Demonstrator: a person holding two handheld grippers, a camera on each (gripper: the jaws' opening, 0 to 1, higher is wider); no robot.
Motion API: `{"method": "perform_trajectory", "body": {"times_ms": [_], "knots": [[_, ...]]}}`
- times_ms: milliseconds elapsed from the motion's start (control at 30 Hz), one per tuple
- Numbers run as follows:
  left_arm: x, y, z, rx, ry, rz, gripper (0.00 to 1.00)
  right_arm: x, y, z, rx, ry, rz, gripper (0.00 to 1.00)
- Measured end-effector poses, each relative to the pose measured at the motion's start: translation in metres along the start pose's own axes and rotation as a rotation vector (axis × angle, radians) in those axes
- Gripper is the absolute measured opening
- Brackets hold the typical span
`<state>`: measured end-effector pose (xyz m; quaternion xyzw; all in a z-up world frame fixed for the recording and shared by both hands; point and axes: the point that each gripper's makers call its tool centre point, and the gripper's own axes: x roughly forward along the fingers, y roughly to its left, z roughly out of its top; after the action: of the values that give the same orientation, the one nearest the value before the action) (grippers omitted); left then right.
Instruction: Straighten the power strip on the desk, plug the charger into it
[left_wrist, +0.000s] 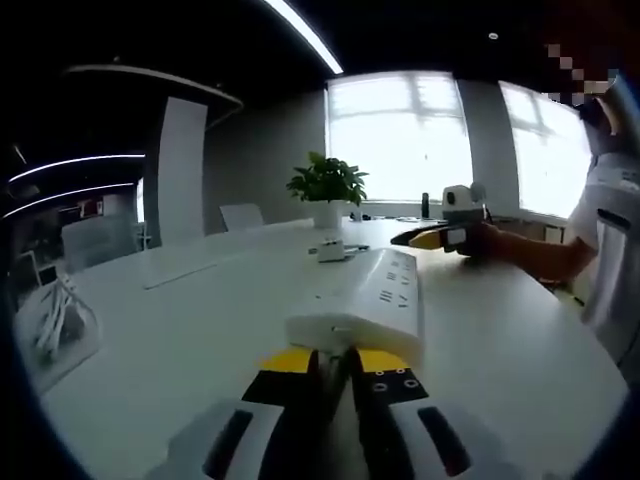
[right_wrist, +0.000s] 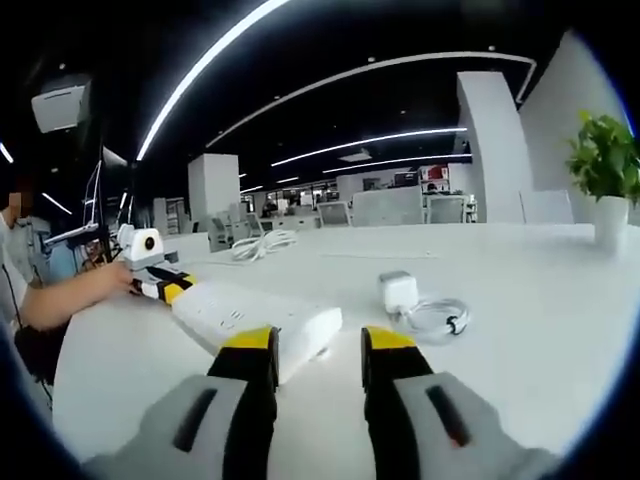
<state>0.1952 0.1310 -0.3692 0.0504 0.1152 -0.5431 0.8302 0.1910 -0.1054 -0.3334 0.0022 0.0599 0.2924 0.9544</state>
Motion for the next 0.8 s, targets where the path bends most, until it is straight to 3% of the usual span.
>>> {"method": "perform_trajectory", "body": {"times_ms": [300,800], "knots": [[0.0004,-0.0001,-0.0001,-0.001,0.000,0.000,0.17,0.0011,-0.0084,0.0023,0.064,-0.010,0.004,0.32],[0.0002,0.0006,-0.0006,-0.009,0.001,0.001,0.17,0.0024,-0.0042,0.0028,0.035,-0.012,0.011,0.32]]}}
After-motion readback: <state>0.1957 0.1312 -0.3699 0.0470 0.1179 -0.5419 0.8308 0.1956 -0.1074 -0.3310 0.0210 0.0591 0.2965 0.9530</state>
